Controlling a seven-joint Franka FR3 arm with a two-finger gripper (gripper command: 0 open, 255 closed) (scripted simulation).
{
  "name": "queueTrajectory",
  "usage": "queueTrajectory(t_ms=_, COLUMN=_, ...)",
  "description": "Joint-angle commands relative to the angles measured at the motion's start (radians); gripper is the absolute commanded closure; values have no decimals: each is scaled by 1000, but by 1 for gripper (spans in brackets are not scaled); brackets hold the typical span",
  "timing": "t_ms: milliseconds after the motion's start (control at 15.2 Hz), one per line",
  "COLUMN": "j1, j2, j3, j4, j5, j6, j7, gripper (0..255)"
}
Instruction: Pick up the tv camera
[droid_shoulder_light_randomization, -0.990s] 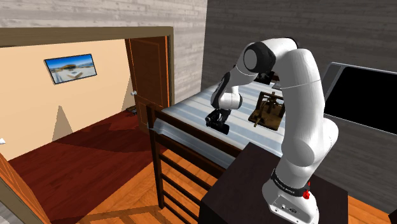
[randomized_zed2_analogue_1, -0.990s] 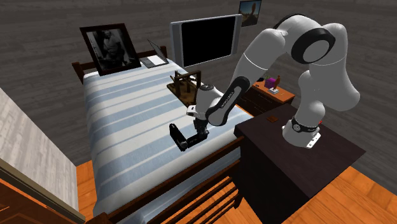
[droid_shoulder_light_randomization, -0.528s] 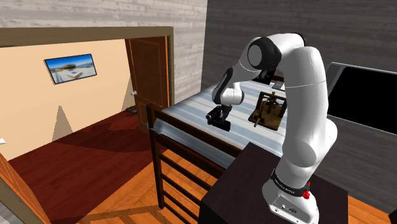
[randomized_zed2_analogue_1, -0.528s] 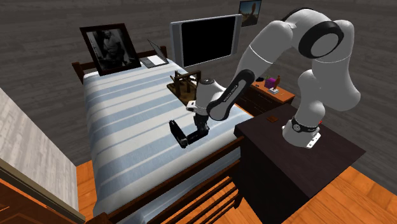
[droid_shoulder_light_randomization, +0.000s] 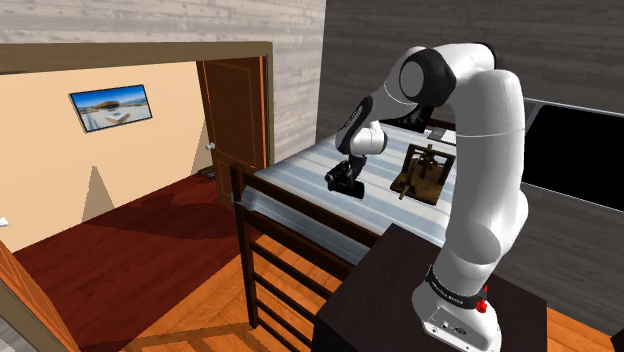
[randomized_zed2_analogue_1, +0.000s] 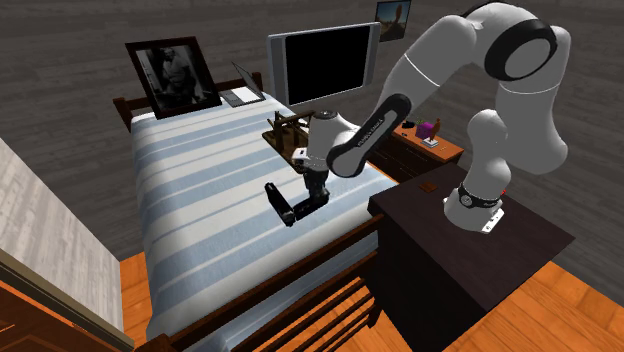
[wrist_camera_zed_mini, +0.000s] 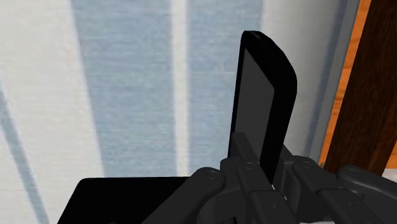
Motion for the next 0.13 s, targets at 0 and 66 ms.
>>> queueTrajectory(t_ms=0, j1=7, j2=-16, j3=-8, j4=-5, j5=-11, j6=-9, j7=9, gripper=255)
queueTrajectory(t_ms=66, j1=7, j2=-16, j3=-8, j4=-5, j5=-11, j6=-9, j7=9, gripper=255)
